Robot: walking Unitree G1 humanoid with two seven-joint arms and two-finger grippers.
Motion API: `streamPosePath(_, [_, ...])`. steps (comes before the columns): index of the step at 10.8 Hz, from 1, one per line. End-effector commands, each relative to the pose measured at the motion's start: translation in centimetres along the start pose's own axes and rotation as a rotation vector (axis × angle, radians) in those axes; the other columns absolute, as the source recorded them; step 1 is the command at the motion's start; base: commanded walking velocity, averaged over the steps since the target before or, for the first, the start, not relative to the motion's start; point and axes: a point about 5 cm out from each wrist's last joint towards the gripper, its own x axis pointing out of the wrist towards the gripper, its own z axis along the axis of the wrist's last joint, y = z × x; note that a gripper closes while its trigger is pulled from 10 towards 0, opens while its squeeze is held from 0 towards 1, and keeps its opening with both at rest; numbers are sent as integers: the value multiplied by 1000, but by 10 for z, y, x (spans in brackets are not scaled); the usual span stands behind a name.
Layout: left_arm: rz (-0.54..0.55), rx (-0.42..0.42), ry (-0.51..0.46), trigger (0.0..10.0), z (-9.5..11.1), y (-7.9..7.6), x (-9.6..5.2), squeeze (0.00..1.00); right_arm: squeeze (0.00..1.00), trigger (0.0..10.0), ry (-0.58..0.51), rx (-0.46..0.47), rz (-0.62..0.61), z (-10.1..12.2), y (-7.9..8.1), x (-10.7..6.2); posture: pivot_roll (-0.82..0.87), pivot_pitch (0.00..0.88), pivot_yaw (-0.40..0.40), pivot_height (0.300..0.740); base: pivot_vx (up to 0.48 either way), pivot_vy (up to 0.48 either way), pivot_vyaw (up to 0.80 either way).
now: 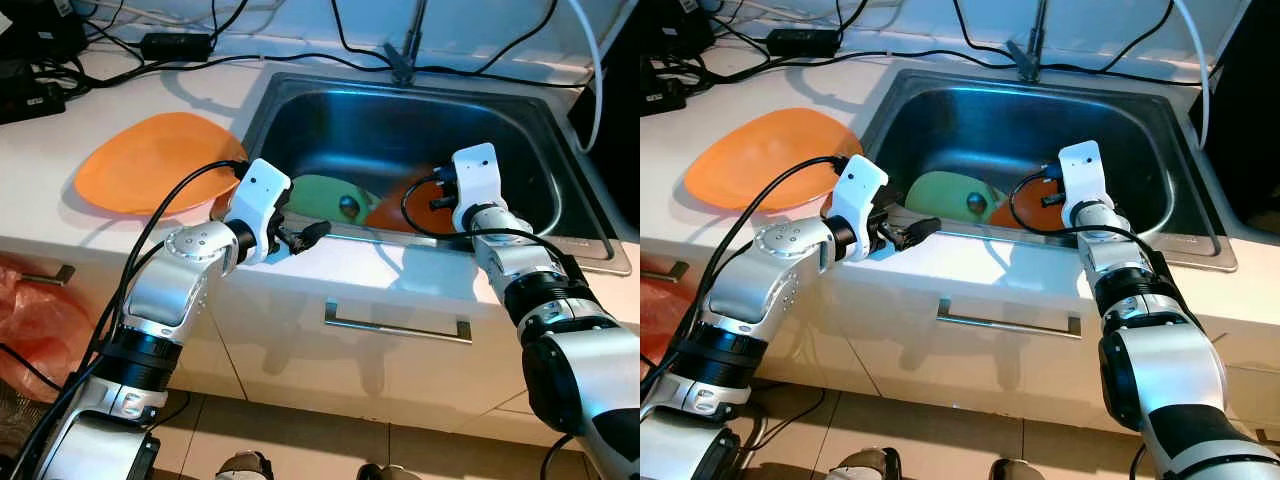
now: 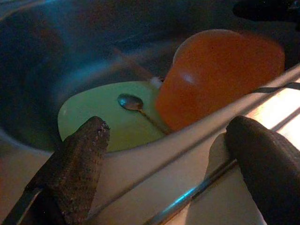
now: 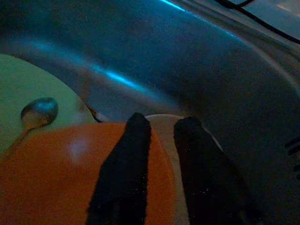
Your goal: Kitchen organization
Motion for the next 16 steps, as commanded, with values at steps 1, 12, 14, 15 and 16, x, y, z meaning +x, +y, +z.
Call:
streamPosePath(1, [-4, 8, 21, 10000, 0, 0, 0, 878, 1000, 10000, -19, -5, -6, 8, -2, 1, 182, 100, 4, 740, 0, 0, 0])
streamPosePath(12, [799, -53, -291, 10000, 17, 60, -51, 1000, 1000, 10000, -283, 329, 333, 23, 38, -24, 166, 94, -17, 740, 0, 0, 0])
streamPosePath(14, [935, -68, -290, 10000, 11, 68, -65, 1000, 1000, 10000, -256, 352, 345, 14, 42, -32, 169, 94, -15, 740, 0, 0, 0])
streamPosePath(15, [1041, -96, -282, 10000, 4, 77, -78, 1000, 518, 10000, -251, 339, 379, 11, 46, -39, 167, 93, -13, 740, 0, 0, 0])
streamPosePath(16, [1091, -145, -257, 10000, -3, 80, -85, 859, 0, 10000, -253, 308, 416, 10, 50, -43, 166, 92, -13, 740, 0, 0, 0])
